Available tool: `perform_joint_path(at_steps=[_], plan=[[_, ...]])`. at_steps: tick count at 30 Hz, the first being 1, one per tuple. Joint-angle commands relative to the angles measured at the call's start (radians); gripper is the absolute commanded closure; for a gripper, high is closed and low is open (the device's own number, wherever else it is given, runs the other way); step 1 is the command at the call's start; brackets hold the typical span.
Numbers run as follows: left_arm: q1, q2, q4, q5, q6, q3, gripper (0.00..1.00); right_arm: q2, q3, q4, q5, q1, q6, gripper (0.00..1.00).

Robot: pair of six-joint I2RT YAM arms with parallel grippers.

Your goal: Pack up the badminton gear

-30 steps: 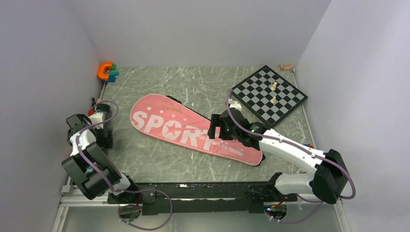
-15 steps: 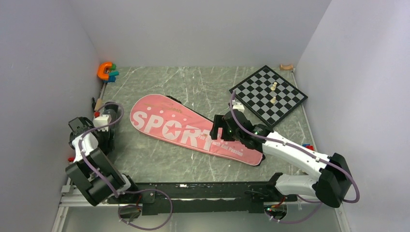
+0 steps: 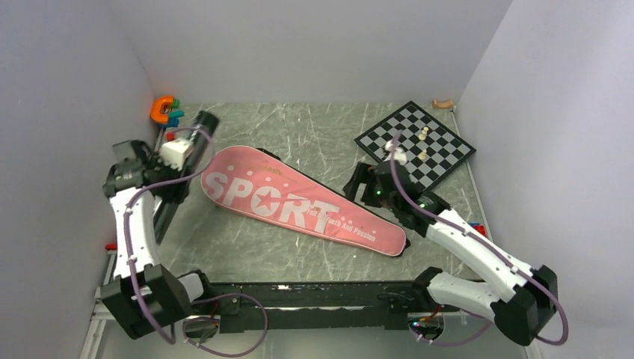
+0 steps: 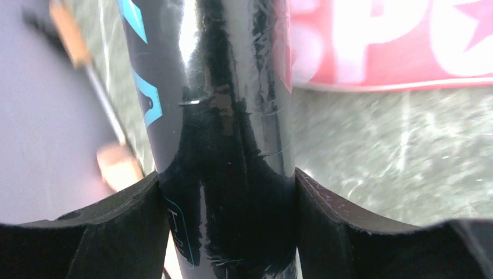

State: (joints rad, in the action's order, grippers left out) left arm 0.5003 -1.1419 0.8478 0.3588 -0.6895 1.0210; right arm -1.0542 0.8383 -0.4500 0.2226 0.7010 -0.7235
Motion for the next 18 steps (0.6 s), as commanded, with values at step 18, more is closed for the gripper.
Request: perform_joint_path(at_steps=[18], plan=[[-1.036, -0.472, -0.061, -0.326, -0.45, 0.386, 0.66, 0.346, 0.04, -0.158, 0.134, -0.224, -0.057, 0.11]])
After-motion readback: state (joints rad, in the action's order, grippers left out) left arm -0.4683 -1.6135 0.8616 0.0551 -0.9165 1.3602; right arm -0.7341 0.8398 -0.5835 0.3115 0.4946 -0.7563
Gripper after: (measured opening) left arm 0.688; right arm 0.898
